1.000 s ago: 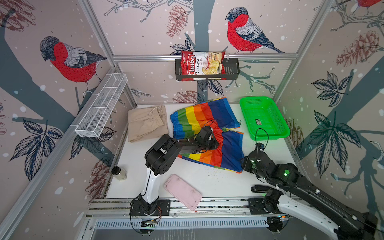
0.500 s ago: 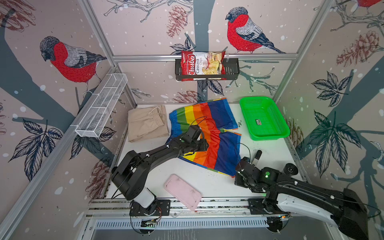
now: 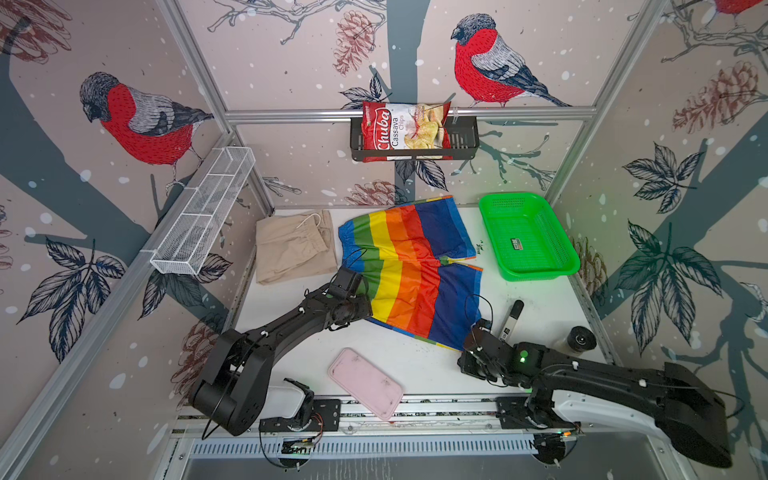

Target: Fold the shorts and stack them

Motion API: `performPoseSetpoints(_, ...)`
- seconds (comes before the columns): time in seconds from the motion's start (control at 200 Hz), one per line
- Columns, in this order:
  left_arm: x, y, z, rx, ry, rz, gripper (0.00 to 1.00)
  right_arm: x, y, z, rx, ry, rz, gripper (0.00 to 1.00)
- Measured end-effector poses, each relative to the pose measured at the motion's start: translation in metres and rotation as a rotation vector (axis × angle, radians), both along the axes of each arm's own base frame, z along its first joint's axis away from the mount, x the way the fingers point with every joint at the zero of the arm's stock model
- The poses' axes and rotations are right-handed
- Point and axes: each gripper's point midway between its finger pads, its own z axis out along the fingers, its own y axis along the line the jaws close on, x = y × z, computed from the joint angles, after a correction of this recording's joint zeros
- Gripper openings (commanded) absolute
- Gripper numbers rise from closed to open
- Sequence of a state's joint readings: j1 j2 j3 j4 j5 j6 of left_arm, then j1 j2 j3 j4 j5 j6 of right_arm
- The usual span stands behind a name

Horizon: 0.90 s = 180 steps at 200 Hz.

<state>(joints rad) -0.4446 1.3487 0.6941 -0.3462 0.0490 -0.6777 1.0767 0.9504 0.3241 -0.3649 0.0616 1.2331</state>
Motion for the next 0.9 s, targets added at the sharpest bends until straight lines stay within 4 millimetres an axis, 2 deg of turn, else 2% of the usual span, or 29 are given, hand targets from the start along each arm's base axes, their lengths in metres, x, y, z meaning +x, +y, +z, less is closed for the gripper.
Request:
performPoseSetpoints(0.165, 0.0, 0.021, -0.007, 0.038, 0.009, 0.046, 0.7, 0.006, -0.009, 0.002, 0.021, -0.023, -0.06, 0.23)
performPoseSetpoints(0.33, -0.004, 0.038, -0.02, 0.069, 0.033, 0.089, 0.72, 0.02, -0.017, 0.012, 0.073, -0.084, -0.13, 0.23)
performPoseSetpoints(0.47, -0.003, 0.044, -0.024, 0.054, 0.027, 0.13, 0.72, 0.03, -0.025, 0.016, 0.1, -0.11, -0.19, 0.13)
performPoseSetpoints(0.565, 0.0, 0.044, -0.023, 0.044, 0.011, 0.137, 0.71, 0.033, -0.028, 0.014, 0.093, -0.109, -0.207, 0.11)
performPoseSetpoints(0.7, 0.004, 0.045, -0.024, 0.037, 0.001, 0.152, 0.72, 0.032, -0.028, 0.012, 0.075, -0.092, -0.197, 0.22)
performPoseSetpoints(0.79, 0.006, 0.047, -0.025, 0.035, -0.005, 0.16, 0.73, 0.031, -0.025, 0.014, 0.083, -0.086, -0.186, 0.23)
performPoseSetpoints(0.901, 0.011, 0.052, -0.025, 0.027, -0.022, 0.189, 0.73, 0.029, -0.024, 0.013, 0.084, -0.077, -0.177, 0.08)
